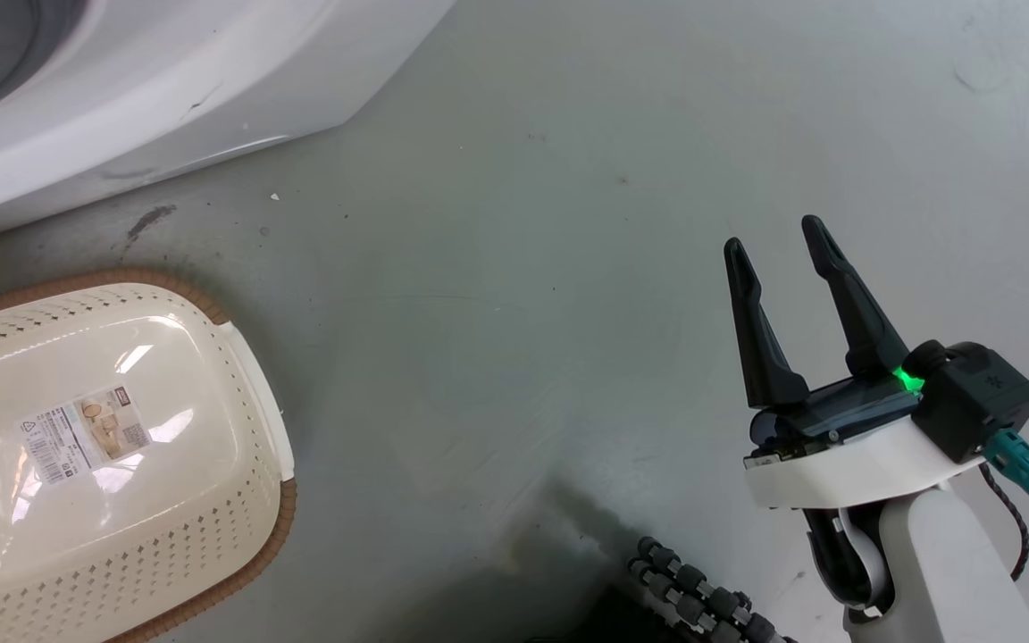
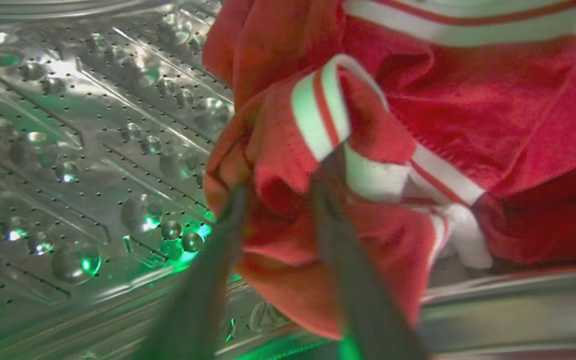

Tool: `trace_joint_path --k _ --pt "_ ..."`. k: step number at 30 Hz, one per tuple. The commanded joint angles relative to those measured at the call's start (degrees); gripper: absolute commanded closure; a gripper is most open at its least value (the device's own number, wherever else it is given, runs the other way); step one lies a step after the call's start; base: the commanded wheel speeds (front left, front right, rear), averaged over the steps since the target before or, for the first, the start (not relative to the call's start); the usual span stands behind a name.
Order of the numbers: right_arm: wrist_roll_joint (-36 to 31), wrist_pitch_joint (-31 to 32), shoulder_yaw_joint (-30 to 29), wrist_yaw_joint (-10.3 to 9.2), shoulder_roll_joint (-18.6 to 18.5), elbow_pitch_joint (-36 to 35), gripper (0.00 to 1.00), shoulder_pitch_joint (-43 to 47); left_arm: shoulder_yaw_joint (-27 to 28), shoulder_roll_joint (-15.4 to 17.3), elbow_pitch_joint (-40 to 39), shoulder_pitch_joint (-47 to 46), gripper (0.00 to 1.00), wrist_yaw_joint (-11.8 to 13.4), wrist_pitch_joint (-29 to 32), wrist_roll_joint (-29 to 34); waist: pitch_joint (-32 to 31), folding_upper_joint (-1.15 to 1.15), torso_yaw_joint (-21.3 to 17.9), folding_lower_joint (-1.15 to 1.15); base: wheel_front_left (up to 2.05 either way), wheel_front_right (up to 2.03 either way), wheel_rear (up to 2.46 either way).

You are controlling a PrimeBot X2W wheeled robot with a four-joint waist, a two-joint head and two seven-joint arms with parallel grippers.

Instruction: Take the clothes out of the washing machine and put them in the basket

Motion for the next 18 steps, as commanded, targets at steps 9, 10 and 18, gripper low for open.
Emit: trace_joint_path --k 9,10,18 --pt "0.73 -0.16 -0.59 -0.04 0.09 0.34 0.00 -1.56 1.98 1.59 -7.84 4.91 1.00 5.68 -4.60 -0.98 -0.79 0.00 0.08 0.00 0.00 0.00 0.00" --pt "0.77 -0.16 -0.66 -0.04 0.09 0.35 0.00 -1.64 2.28 1.59 -8.25 5.42 1.00 6.36 -5.78 -1.14 -0.99 0.00 0.14 0.00 0.00 0.00 0.00" --pt "0.13 -0.16 -1.68 -0.04 0.09 0.61 0.00 -1.46 5.04 -1.72 -7.56 10.52 1.00 11.68 -18.49 -3.90 -3.50 0.00 1.04 0.00 0.00 0.00 0.00"
